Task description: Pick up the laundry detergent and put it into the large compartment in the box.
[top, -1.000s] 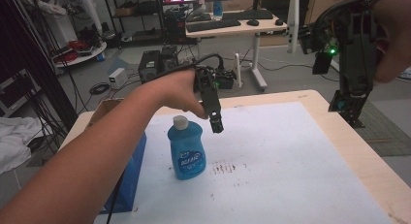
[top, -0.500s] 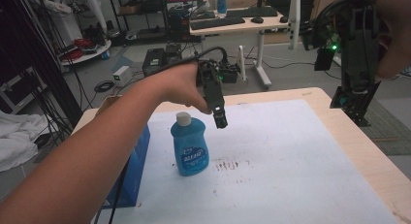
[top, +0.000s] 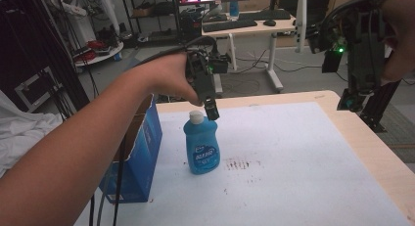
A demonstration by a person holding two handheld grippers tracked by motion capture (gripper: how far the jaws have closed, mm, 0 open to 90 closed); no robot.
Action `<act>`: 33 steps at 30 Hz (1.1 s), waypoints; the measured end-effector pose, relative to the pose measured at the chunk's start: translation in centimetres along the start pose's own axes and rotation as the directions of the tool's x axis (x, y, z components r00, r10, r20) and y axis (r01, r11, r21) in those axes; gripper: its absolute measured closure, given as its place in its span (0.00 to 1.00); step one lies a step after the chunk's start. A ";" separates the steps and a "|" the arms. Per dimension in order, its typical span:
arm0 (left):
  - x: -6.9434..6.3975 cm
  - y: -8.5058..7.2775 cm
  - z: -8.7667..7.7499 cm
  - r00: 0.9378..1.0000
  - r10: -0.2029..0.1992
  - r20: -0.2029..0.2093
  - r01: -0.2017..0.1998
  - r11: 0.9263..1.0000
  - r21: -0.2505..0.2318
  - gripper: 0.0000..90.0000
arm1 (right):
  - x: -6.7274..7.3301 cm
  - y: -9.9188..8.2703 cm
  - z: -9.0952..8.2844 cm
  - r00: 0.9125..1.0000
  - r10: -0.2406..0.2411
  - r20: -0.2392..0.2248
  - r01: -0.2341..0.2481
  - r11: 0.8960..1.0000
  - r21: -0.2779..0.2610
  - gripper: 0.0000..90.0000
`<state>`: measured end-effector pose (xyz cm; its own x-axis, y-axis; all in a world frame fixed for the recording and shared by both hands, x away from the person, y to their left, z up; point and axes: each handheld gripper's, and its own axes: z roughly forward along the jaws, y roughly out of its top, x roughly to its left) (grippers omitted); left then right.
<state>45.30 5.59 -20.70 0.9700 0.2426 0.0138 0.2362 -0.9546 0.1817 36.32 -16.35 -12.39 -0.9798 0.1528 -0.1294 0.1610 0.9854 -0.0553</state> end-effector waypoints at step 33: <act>1.3 -2.6 4.5 0.997 -0.060 0.053 0.058 0.998 0.038 0.03 | -0.2 0.9 0.3 1.000 -0.004 -0.008 0.004 1.000 0.006 0.02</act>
<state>46.24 7.64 -25.56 0.9559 0.2895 -0.0495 0.2936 -0.9449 0.1448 36.72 -15.50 -12.69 -0.9813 0.1490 -0.1216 0.1573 0.9856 -0.0616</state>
